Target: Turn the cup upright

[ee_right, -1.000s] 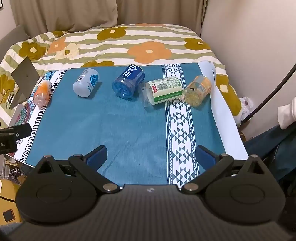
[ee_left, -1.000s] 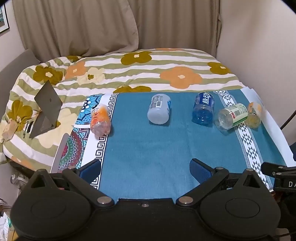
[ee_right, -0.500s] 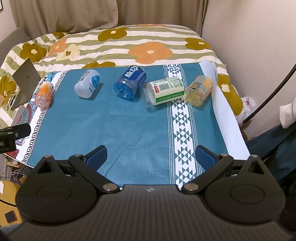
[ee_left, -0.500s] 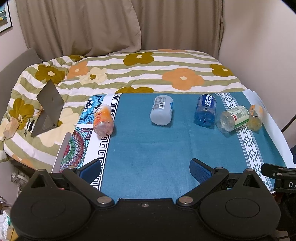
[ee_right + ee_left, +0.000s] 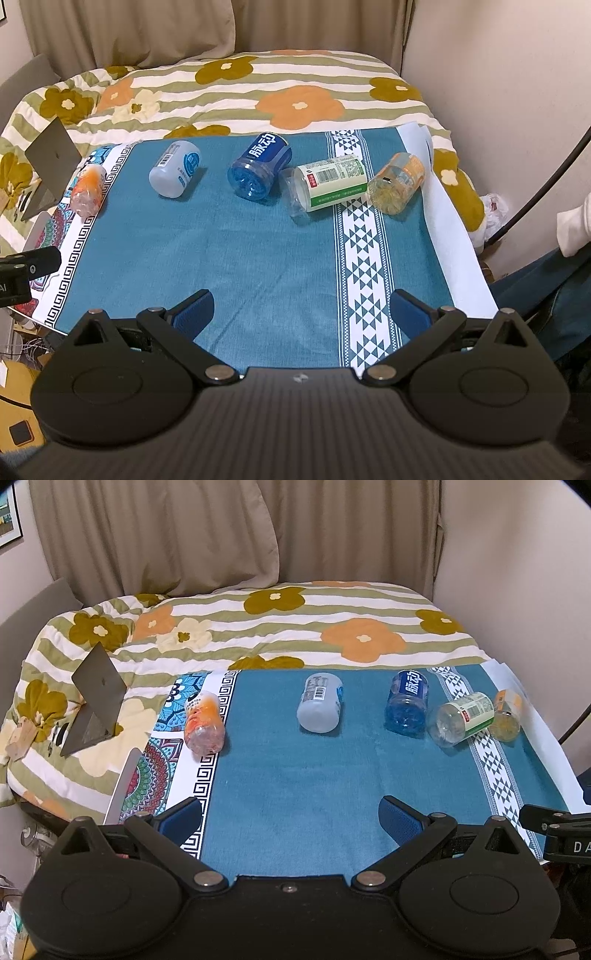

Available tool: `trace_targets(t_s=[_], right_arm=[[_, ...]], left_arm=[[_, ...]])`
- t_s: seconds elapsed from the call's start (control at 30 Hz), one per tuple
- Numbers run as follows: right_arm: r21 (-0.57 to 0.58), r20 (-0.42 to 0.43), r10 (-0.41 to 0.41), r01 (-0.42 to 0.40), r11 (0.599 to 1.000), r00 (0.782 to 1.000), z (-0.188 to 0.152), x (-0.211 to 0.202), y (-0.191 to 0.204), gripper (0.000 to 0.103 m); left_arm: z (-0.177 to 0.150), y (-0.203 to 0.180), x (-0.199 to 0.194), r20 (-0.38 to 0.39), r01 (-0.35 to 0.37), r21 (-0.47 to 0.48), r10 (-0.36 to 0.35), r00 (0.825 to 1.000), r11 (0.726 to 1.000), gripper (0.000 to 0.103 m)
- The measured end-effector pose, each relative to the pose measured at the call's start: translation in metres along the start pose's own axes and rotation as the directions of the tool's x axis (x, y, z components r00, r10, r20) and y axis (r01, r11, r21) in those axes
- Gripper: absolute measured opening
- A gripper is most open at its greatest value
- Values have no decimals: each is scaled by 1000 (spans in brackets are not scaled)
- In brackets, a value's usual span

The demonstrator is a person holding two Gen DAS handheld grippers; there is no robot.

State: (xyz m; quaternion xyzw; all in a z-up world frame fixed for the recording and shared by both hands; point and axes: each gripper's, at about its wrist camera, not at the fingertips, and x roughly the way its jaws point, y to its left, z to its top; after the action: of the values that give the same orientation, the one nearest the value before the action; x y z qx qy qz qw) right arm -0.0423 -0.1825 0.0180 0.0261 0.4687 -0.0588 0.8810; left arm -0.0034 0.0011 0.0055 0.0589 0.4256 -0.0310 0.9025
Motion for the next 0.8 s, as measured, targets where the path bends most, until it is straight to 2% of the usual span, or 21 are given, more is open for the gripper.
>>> trace_targets(t_s=[0.8], right_arm=[[2,2,-1,1,1000,1000,2,-1,-2,103]], left_arm=[[1,0,0,0,2,-1,-2,1000,1000,103]])
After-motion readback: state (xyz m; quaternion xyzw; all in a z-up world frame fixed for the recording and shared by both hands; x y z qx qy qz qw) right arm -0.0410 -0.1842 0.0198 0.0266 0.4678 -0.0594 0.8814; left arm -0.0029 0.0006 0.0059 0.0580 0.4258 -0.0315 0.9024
